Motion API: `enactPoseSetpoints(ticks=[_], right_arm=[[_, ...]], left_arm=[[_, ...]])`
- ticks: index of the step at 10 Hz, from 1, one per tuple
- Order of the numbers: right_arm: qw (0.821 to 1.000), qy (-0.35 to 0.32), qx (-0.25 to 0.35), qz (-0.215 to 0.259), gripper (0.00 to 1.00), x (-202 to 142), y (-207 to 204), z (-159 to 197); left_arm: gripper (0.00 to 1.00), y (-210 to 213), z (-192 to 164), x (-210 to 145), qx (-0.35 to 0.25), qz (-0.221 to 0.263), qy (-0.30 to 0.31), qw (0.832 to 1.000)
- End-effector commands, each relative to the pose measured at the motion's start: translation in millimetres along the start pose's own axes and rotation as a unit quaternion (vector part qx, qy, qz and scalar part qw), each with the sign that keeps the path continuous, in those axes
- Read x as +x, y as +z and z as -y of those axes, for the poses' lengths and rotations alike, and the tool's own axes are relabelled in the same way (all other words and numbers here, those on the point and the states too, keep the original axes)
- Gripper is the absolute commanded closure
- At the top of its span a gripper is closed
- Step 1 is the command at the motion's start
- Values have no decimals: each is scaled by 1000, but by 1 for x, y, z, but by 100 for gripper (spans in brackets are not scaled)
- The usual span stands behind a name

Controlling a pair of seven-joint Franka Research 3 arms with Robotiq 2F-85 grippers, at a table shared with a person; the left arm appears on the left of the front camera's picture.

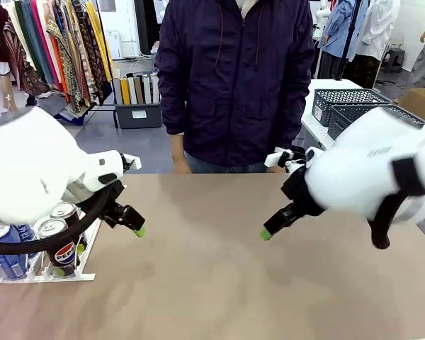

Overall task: Retrieve and store the cans from the dispenser.
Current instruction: Pick up one can from the Automatic Can Dispenser and place it in the middle of the table.

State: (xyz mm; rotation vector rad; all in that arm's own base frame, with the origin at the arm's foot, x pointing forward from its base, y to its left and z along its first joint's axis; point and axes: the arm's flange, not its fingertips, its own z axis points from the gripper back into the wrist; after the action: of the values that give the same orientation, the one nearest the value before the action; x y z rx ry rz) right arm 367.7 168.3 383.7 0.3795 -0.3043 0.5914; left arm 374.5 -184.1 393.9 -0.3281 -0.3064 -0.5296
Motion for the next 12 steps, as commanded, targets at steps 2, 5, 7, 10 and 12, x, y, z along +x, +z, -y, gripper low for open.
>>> enactPoseSetpoints(ticks=[2,5,7,10,12], right_arm=[[976,-143,161,37,0,-13,68,52],[920,-176,314,155,0,-84,182,104],[882,-244,310,257,0,-147,239,144],[836,-356,292,297,0,-208,246,191],[829,-373,247,336,0,-223,241,196]], left_arm=[[0,81,-18,-1,-202,49,74,975],[0,186,-82,-65,-253,145,138,947],[0,235,-161,-144,-241,231,262,906],[0,255,-234,-272,-265,390,387,792],[0,247,-252,-304,-243,422,437,757]])
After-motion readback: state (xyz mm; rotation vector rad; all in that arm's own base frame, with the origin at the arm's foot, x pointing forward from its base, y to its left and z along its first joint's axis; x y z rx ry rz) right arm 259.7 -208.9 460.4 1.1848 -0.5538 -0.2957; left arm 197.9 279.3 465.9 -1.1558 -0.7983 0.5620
